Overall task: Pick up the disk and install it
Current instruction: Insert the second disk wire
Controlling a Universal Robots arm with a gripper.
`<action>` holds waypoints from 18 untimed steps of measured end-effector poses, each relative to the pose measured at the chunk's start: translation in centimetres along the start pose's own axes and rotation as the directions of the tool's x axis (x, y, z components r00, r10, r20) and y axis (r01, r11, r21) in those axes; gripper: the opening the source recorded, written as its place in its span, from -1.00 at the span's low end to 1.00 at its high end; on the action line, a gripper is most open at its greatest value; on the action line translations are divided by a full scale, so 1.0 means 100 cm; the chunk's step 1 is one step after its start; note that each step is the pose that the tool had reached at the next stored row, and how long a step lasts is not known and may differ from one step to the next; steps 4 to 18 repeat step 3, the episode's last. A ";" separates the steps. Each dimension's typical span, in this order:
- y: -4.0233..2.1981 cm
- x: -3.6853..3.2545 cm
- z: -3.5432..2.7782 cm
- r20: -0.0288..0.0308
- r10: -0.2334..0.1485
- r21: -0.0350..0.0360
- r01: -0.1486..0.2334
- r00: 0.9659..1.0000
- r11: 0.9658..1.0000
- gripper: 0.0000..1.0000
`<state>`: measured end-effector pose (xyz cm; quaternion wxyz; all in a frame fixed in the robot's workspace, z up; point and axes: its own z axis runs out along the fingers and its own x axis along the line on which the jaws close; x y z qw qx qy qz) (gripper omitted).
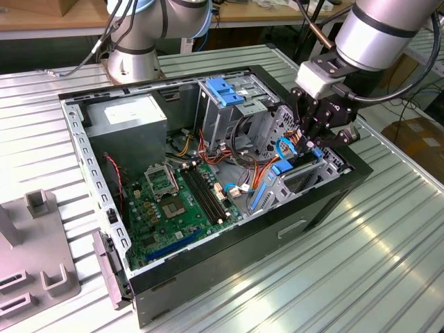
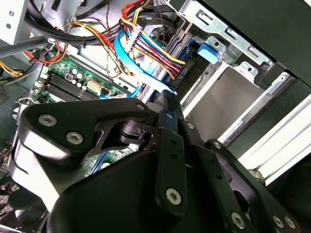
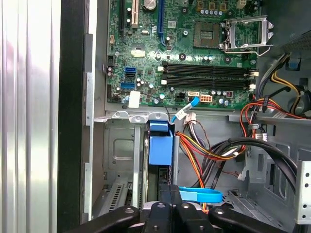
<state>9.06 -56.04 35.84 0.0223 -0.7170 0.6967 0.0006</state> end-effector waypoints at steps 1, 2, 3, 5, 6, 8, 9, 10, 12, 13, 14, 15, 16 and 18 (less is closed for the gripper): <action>0.0000 0.0000 0.0000 0.000 0.000 0.000 0.000 1.000 1.000 -0.80; 0.0000 0.0000 0.0000 0.000 0.000 0.000 0.000 1.000 1.000 -0.80; 0.0000 0.0000 0.0000 0.000 0.000 0.000 0.000 1.000 1.000 -0.80; 0.0000 0.0000 0.0000 0.000 0.000 0.000 0.000 1.000 1.000 -0.80; 0.0000 0.0000 0.0000 0.000 0.000 0.000 0.000 1.000 1.000 -0.80; 0.0000 0.0000 0.0000 0.000 0.000 0.000 0.000 1.000 1.000 -0.80; 0.0000 0.0000 0.0000 0.000 0.000 0.000 0.000 1.000 1.000 -0.80; 0.0000 0.0000 0.0000 0.000 0.000 0.000 0.000 1.000 1.000 -0.80; 0.0000 0.0000 0.0000 0.000 0.000 0.000 0.000 1.000 1.000 -0.80; 0.0000 0.0000 0.0000 0.000 0.000 0.000 0.000 1.000 1.000 -0.80; 0.0000 0.0000 0.0000 0.000 0.000 0.000 0.000 1.000 1.000 -0.80; 0.0000 0.0000 0.0000 0.000 0.000 0.000 0.000 1.000 1.000 -0.80; 0.0000 0.0000 0.0000 0.000 0.000 0.000 0.000 1.000 1.000 -0.80; 0.0000 0.0000 0.0000 0.000 0.000 0.000 0.000 1.000 1.000 -0.80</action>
